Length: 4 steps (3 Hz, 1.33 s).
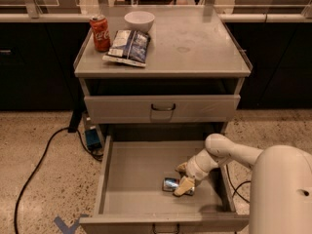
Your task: Pick redbull can from middle drawer and place on counter
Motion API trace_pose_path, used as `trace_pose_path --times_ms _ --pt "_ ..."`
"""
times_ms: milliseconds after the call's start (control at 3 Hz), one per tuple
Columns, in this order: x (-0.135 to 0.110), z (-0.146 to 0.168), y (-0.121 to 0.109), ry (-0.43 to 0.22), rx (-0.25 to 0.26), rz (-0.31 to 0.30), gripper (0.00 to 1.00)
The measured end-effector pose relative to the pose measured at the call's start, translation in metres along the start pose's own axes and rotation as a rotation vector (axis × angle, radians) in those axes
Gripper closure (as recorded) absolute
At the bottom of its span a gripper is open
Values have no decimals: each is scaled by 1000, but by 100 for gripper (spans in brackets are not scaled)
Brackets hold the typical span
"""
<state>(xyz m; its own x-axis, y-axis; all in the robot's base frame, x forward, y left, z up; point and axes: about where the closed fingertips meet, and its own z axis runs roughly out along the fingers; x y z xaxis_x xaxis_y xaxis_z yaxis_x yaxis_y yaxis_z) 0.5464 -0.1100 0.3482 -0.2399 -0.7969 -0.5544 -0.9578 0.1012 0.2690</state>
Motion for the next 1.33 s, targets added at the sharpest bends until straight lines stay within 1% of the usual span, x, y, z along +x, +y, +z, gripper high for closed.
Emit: trace_pose_path --times_ms 667,1000,1333 --pt "-1 -1 0 0 0 0 89" --pt "-18 -29 8 -115 8 -36 100" --pt "-48 -82 20 -264 44 -95 100"
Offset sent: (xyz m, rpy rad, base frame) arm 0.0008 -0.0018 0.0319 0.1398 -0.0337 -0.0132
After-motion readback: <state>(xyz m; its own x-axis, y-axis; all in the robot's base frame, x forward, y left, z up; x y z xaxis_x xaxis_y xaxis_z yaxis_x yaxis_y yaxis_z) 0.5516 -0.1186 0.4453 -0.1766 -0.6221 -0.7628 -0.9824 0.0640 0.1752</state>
